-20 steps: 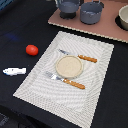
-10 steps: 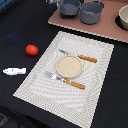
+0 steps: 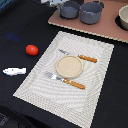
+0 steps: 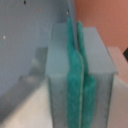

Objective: Place the pan onto the stove and place the fish and sausage into the pan.

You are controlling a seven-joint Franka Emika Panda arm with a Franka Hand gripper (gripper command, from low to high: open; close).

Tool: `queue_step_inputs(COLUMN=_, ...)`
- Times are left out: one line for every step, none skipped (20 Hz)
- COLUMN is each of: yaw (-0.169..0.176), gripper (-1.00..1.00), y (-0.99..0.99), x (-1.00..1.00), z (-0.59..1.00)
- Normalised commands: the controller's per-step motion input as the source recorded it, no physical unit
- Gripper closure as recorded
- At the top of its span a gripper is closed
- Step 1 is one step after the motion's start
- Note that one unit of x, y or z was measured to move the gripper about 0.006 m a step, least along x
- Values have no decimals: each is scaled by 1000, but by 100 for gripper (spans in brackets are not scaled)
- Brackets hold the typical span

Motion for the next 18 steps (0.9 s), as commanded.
queue_step_inputs(yaw=0, gripper=-100, y=160, x=74, z=0)
queue_step_inputs(yaw=0, gripper=-100, y=129, x=26, z=0)
queue_step_inputs(yaw=0, gripper=-100, y=151, x=43, z=0)
queue_step_inputs(yaw=0, gripper=-100, y=177, x=69, z=0)
queue_step_inputs(yaw=0, gripper=-100, y=174, x=54, z=14)
queue_step_inputs(yaw=0, gripper=-100, y=163, x=11, z=131)
queue_step_inputs(yaw=0, gripper=-100, y=137, x=0, z=360)
queue_step_inputs(yaw=0, gripper=-100, y=103, x=0, z=549)
queue_step_inputs(yaw=0, gripper=-100, y=151, x=0, z=723)
queue_step_inputs(yaw=0, gripper=-100, y=191, x=0, z=797)
queue_step_inputs(yaw=0, gripper=-100, y=180, x=-6, z=854)
queue_step_inputs(yaw=-12, gripper=-100, y=126, x=-86, z=897)
queue_step_inputs(yaw=-23, gripper=-100, y=69, x=-94, z=949)
queue_step_inputs(yaw=-29, gripper=-100, y=14, x=-60, z=969)
queue_step_inputs(yaw=-25, gripper=-100, y=0, x=-26, z=929)
queue_step_inputs(yaw=-21, gripper=-100, y=-143, x=-74, z=811)
queue_step_inputs(yaw=-11, gripper=-100, y=-326, x=-60, z=709)
queue_step_inputs(yaw=-1, gripper=-100, y=-449, x=-49, z=600)
